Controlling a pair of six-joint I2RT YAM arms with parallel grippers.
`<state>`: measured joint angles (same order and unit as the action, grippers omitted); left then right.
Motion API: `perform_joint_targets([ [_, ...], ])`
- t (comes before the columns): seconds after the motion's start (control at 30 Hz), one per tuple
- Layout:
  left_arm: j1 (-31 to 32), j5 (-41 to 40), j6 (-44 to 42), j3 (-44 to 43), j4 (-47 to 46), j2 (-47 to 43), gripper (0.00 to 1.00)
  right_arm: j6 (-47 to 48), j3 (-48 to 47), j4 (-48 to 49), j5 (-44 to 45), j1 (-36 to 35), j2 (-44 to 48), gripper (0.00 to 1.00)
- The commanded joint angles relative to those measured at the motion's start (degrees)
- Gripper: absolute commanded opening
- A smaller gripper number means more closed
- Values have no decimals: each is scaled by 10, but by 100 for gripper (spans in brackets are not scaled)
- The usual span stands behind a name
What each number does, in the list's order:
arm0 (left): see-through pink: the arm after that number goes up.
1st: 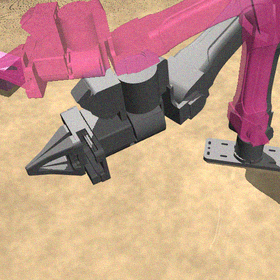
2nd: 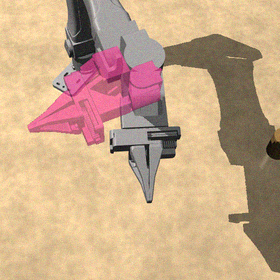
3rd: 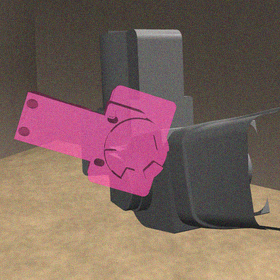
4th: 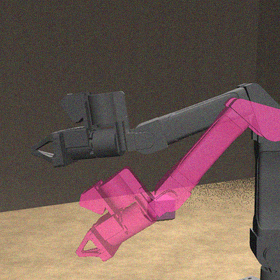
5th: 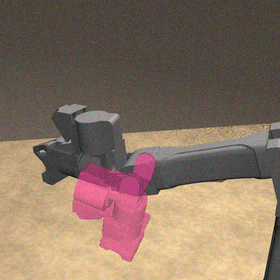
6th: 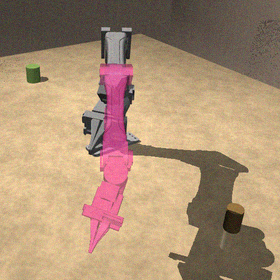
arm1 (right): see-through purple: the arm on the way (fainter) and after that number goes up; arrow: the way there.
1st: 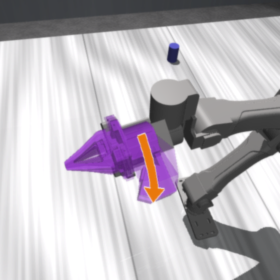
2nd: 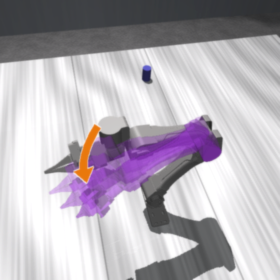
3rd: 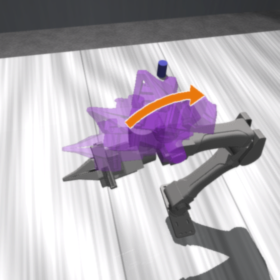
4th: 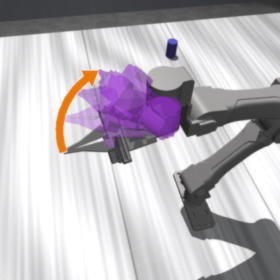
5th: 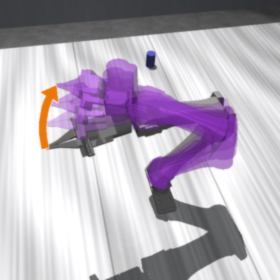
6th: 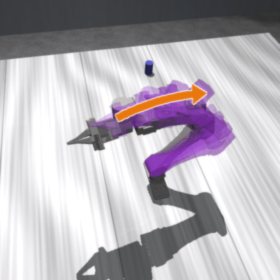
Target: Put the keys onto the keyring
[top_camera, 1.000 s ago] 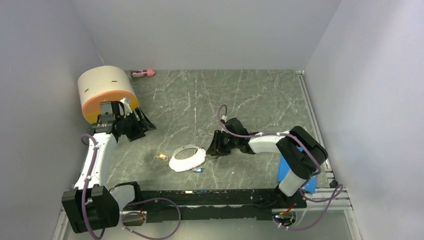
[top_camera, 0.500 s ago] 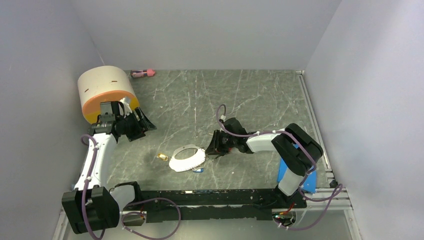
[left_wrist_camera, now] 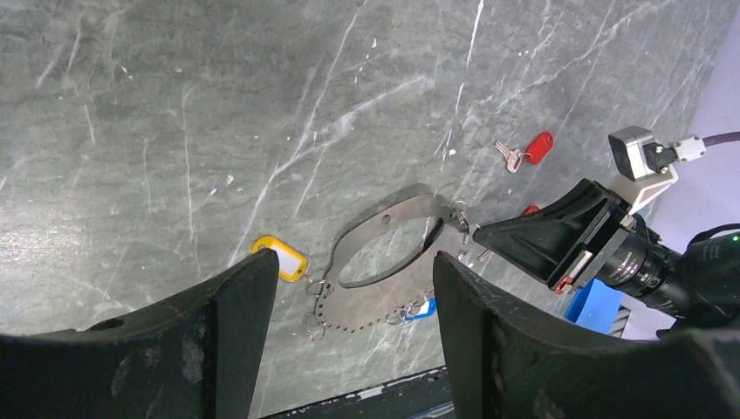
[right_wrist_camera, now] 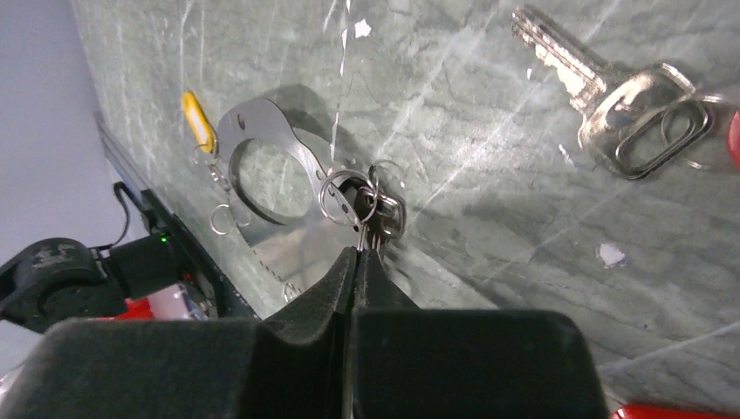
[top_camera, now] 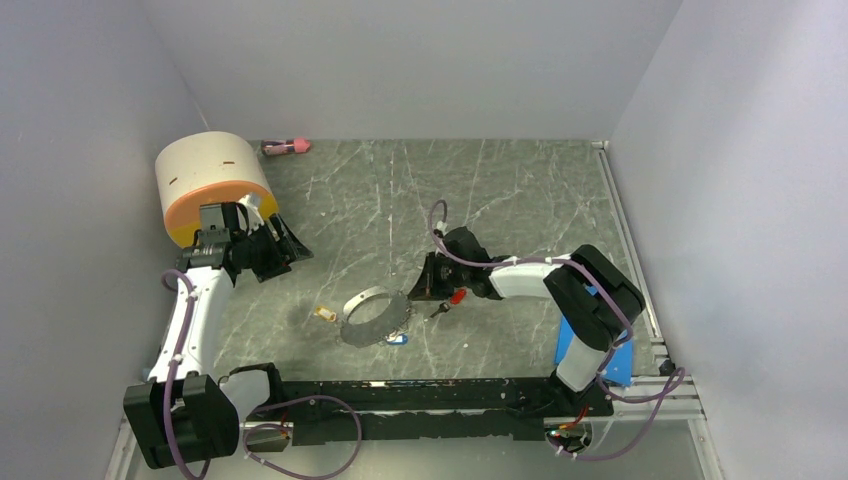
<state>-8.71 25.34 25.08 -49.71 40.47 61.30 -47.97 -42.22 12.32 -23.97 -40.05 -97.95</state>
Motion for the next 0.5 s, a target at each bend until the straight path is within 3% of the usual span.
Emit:
perform_joint_targets([
  [0.0,-2,15,-11,3,-15,-12,70,50,-46,-38,18,3,-3,0],
  [0.47,-2,45,-23,7,-24,-15,71,229,-142,-196,57,-21,3,0],
])
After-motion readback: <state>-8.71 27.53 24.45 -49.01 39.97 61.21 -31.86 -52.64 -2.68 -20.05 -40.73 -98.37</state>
